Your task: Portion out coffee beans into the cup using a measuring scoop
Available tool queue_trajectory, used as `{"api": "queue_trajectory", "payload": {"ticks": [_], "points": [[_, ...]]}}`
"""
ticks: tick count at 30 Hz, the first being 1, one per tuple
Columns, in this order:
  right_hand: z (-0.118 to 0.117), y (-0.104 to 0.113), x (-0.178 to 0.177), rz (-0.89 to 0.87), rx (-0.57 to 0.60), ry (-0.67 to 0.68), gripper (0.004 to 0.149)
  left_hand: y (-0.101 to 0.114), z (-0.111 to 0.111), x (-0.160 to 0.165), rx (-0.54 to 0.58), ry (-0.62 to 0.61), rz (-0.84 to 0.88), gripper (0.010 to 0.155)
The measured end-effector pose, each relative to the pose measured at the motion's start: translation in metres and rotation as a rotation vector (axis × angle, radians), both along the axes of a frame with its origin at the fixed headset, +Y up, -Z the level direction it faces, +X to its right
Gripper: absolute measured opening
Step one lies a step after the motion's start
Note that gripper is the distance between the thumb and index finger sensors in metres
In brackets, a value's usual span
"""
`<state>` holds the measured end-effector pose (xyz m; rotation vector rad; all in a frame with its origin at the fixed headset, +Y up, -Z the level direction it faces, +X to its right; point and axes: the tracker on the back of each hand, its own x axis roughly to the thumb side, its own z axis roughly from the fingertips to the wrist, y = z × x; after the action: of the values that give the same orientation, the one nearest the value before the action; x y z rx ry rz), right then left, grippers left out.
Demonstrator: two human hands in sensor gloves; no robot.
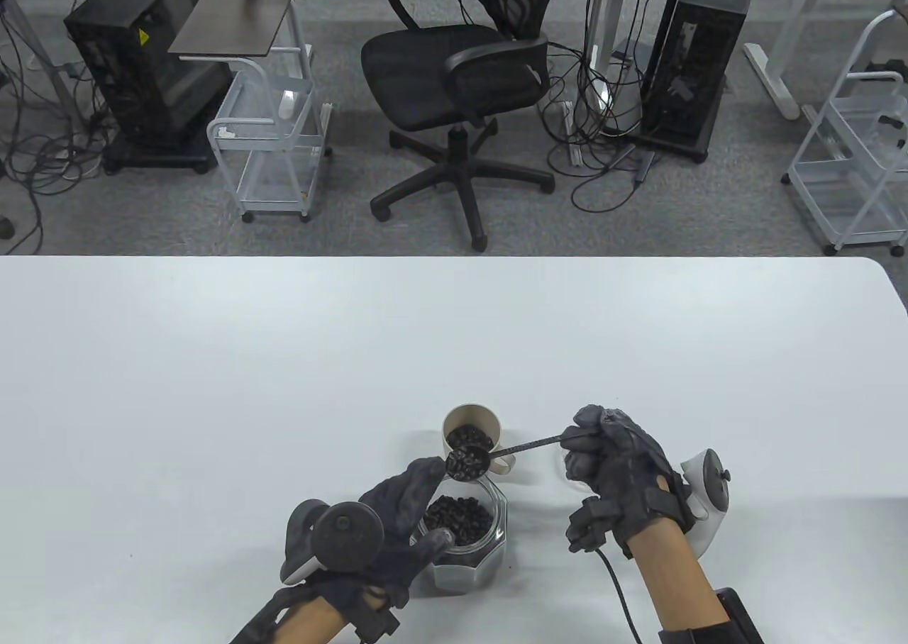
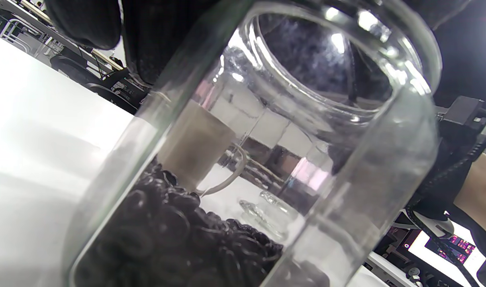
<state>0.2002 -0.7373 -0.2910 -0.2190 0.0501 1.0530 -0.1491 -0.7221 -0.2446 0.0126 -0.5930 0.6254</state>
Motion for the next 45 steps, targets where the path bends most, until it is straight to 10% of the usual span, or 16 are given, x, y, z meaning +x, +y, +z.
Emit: {"api": "queue_trajectory", "payload": {"ticks": [33,45], "points": [[-0.003,-0.009,0.008,0.244,-0.009,-0.113,0.04,0.0,0.0,0.0,0.001,-0.003,0.001,0.092],[0.0,0.006,-0.012,0.482,0.162,-0.091,0.04,0.0,0.0,0.0,-0.002,-0.001,0.003,0.092]]}}
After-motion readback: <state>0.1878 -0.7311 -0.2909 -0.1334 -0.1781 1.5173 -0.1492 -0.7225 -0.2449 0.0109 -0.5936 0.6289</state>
